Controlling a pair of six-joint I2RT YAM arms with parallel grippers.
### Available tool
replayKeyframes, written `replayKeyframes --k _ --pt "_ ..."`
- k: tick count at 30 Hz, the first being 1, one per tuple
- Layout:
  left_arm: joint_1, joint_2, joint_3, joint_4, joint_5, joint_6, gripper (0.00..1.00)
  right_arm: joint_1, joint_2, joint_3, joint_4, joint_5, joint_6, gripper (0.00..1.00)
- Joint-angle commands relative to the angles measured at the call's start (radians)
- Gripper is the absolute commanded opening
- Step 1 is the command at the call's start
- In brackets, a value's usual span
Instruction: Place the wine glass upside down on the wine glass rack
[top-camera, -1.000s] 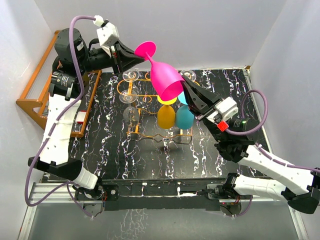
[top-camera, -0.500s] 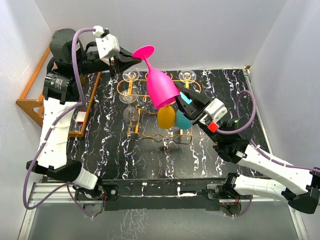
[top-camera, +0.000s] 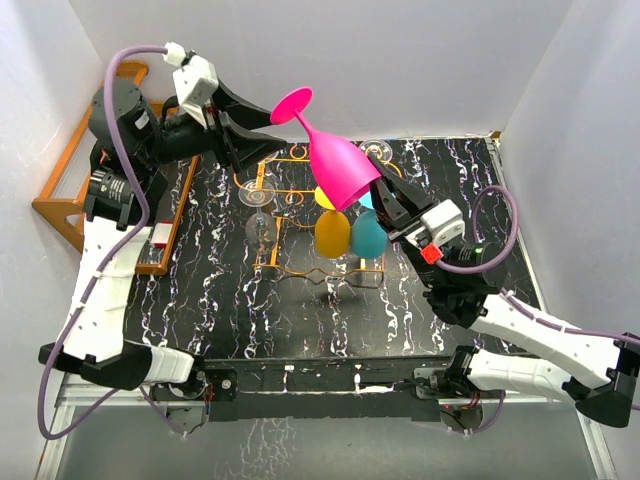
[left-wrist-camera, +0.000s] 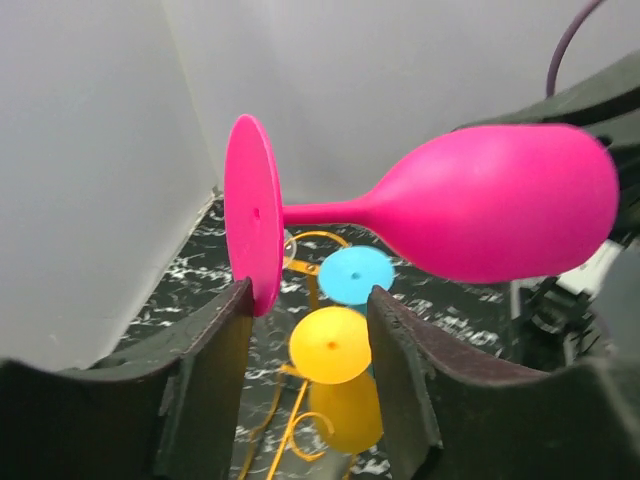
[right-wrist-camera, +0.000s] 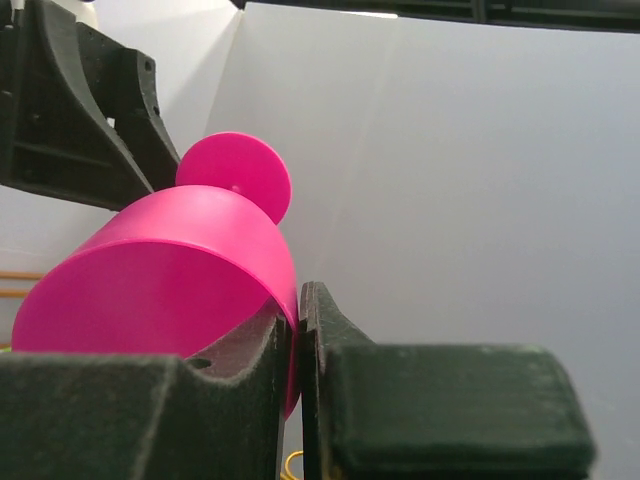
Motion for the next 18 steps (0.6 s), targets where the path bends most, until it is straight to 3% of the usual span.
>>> replayKeyframes --k 1,8,18 --pt "-0.003 -0.053 -0.035 0.203 0.002 -0.407 0.51 0.004 0.018 0.026 0.155 0.060 -0.105 0.08" --pt "-0.004 -0.013 -0.096 0.445 0.083 -0.945 0.51 0.004 0.070 -0.030 0.351 -0.047 -0.210 0.08" --pt "-0.003 0.055 -0.030 0.430 0.007 -1.136 0.45 0.016 0.198 -0.036 0.716 0.051 -0.365 0.08"
